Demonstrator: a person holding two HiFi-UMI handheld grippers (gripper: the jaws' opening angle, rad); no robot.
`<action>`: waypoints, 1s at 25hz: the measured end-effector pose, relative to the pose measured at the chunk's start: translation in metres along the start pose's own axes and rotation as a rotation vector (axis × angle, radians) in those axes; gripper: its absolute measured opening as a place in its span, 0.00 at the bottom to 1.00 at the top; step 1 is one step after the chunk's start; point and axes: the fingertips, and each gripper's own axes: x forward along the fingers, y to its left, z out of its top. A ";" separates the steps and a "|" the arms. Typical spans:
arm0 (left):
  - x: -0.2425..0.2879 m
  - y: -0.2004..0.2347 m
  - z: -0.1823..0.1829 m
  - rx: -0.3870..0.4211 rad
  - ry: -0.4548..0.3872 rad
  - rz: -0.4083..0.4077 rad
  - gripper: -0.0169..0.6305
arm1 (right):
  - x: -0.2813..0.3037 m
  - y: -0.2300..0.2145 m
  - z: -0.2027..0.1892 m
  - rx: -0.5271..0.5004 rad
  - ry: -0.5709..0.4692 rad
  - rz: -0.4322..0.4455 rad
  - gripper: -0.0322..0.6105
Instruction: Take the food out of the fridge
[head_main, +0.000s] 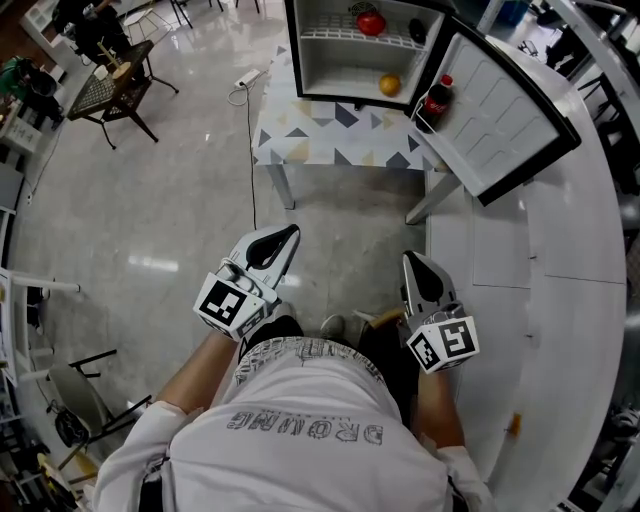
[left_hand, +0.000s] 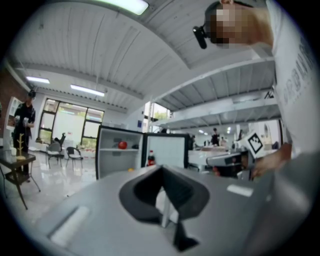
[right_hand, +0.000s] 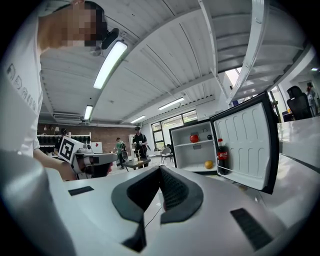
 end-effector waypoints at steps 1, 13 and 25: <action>0.000 -0.001 -0.001 -0.004 -0.001 0.004 0.04 | -0.002 -0.002 -0.001 -0.004 0.003 -0.001 0.04; 0.010 0.001 -0.010 -0.020 0.001 0.013 0.04 | 0.005 -0.015 -0.003 -0.017 0.012 0.003 0.04; 0.042 0.047 -0.016 -0.033 0.011 -0.007 0.04 | 0.053 -0.035 -0.003 -0.015 0.024 -0.019 0.04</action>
